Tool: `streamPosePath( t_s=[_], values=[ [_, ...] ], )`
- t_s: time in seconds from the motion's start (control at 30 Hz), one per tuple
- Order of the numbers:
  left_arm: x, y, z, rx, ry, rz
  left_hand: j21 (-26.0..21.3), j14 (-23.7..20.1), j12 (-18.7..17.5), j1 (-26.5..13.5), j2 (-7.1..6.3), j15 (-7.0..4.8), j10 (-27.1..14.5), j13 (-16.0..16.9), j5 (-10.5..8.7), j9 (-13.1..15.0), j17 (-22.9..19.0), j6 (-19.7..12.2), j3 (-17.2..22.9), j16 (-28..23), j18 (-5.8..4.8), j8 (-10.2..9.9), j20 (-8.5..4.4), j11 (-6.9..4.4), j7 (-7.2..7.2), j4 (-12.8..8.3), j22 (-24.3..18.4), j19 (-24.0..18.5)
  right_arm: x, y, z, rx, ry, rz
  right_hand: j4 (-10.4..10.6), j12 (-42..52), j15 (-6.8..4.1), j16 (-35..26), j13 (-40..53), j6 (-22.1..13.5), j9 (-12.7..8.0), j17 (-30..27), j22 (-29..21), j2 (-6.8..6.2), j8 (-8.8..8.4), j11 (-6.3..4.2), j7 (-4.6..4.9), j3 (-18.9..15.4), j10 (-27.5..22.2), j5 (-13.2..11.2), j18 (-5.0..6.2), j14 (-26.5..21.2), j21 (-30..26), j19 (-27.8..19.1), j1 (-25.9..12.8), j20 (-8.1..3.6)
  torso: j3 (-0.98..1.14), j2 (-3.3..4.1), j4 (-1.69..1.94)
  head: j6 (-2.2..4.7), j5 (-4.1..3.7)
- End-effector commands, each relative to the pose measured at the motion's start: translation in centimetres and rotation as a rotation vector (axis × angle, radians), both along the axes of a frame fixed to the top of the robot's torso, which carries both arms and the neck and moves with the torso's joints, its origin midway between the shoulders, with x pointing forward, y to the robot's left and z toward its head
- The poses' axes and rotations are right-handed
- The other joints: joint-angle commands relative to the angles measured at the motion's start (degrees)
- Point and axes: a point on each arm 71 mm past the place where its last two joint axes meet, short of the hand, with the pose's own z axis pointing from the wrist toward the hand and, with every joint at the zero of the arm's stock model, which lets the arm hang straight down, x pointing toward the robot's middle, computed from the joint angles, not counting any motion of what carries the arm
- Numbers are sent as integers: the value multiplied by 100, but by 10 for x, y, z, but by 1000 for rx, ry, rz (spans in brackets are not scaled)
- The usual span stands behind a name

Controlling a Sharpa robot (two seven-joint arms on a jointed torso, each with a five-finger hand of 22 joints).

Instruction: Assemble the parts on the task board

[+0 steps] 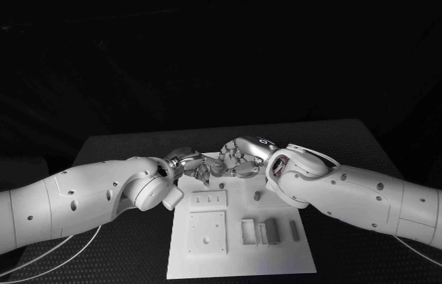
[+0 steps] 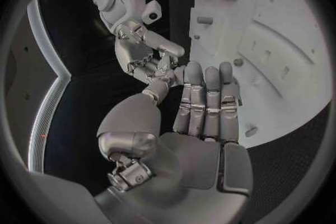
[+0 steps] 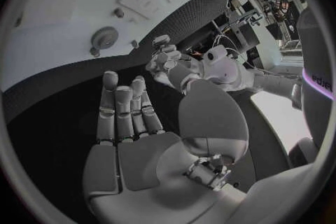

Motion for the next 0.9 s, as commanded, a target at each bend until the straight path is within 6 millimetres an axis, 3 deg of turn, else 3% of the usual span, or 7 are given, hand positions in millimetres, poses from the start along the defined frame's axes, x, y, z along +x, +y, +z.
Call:
streamPosePath(
  t_s=[0.03, 0.2, 0.5, 0.6, 0.83, 0.9],
  values=[
    [4, 5, -1, 50, -1, -9, 26, 9, 77, -26, 47, -61, -2, 27, 20, 2083, 17, 273, 30, 62, -87, 22, -49, -233, -308, 17, 120, -12, 0, -5, 3, 99, 18, -5, 23, 20, 114, -16, 36, -198, -57, -10, 52, -158, -82, 78, 144, -101, -129, -4, 1, -89, -42, -98, -46, 36, 5, -4, -6, -8, 14],
    [9, 13, -3, 109, 8, -27, 36, -7, 113, -37, 65, -63, -25, 30, -11, 2163, 23, 266, 34, 93, -87, 7, -47, -238, -311, 15, 127, -43, -1, -21, 9, 249, 42, -11, 42, 54, 151, -2, 54, -270, -79, -13, 57, -195, -104, 113, 179, -139, -183, -1, 8, -130, -51, -127, -43, 57, 12, -3, -2, -8, 35],
    [17, 25, -4, 206, 4, -47, 84, -7, 184, -46, 78, -74, -29, 33, -119, 2285, 29, 260, 32, 150, -87, -29, -59, -251, -310, 16, 133, -40, 5, -60, 21, 380, 21, -70, -58, 128, 153, 36, 71, -217, -78, -29, 73, -24, -32, 109, 170, -227, -209, -2, 31, -168, -48, -162, 28, 93, 11, -3, -12, -43, 132],
    [19, 27, -5, 273, -15, -61, 116, 10, 225, -39, 76, -88, -19, 39, -127, 2338, 34, 264, 30, 184, -87, -40, -72, -264, -314, 15, 136, -22, 14, -74, 27, 411, 21, -117, -80, 144, 144, 50, 68, -195, -78, -36, 76, 38, -8, 99, 159, -261, -200, -2, 42, -164, -41, -155, 27, 103, 11, -5, -14, -77, 165],
    [16, 24, -17, 435, 59, -104, 130, -58, 249, 8, 59, -75, -88, 23, -205, 2417, 21, 220, 32, 197, -87, -119, -50, -247, -297, 15, 136, -120, 46, -104, 59, 454, -26, -210, -90, 165, 131, 70, 59, -180, -84, -48, 78, 113, 16, 86, 147, -308, -176, -3, 61, -149, -30, -139, 16, 118, 14, -3, -4, -159, 142],
    [10, 21, -23, 475, 91, -117, 169, -76, 258, 49, -68, -56, -94, 4, -228, 2446, 18, 233, 201, 219, -87, -178, -33, -234, -282, 111, 134, -129, 57, -112, 71, 458, -45, -229, -90, 167, 129, 72, 57, -178, -85, -50, 78, 117, 19, 84, 145, -317, -172, -3, 63, -147, -29, -137, 9, 121, 7, -1, 3, -196, 125]
  ],
)
